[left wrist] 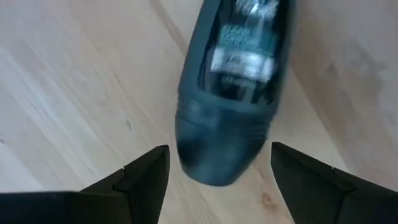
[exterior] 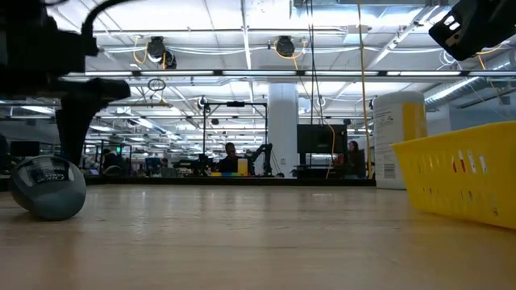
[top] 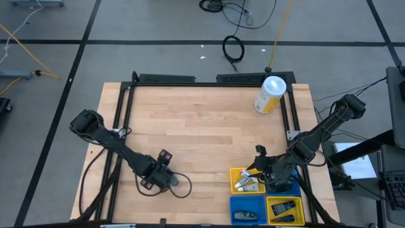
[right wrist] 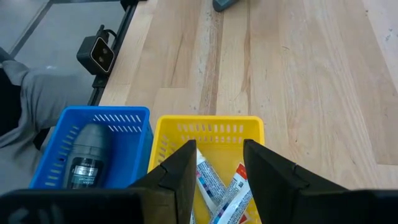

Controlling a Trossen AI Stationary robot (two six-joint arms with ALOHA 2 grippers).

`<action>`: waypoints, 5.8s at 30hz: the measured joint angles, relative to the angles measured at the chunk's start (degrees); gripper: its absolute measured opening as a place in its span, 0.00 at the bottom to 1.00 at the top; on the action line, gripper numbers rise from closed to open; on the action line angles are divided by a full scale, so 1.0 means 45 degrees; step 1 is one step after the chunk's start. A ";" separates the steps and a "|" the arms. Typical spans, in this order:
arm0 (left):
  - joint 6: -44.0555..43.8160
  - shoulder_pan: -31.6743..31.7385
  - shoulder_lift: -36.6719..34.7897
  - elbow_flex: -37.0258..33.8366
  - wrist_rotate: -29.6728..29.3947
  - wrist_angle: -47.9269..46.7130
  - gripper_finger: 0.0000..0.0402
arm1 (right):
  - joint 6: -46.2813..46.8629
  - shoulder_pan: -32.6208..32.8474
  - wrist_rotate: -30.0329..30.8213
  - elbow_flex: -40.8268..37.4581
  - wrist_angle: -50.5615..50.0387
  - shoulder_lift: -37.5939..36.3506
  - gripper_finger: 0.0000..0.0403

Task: Pick & Place Travel size toiletries
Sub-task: Put the black deodorant into the bottom blue bin

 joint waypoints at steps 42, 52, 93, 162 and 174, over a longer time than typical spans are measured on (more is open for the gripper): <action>-0.0504 0.1763 0.0005 -0.1449 0.1696 0.4876 0.42 | -0.0611 0.0005 -0.0015 -0.0962 0.2013 -0.0010 0.31; -0.1082 0.2543 -0.0029 0.0249 0.0754 0.4993 0.42 | -0.1296 0.0005 0.0029 -0.0962 0.2107 -0.0010 0.31; -0.1590 0.4411 -0.0063 0.2457 -0.1187 0.7450 0.28 | -0.5376 0.0000 0.3379 -0.0962 0.4954 -0.0010 0.31; -0.4827 0.4490 0.2999 0.2447 -0.0281 0.5972 0.66 | -0.5566 -0.0087 0.3352 -0.0967 0.4884 -0.0010 0.31; -0.5742 0.3969 0.2482 0.2452 0.1037 0.7521 0.66 | -0.5709 -0.0087 0.3352 -0.0967 0.4957 -0.0010 0.31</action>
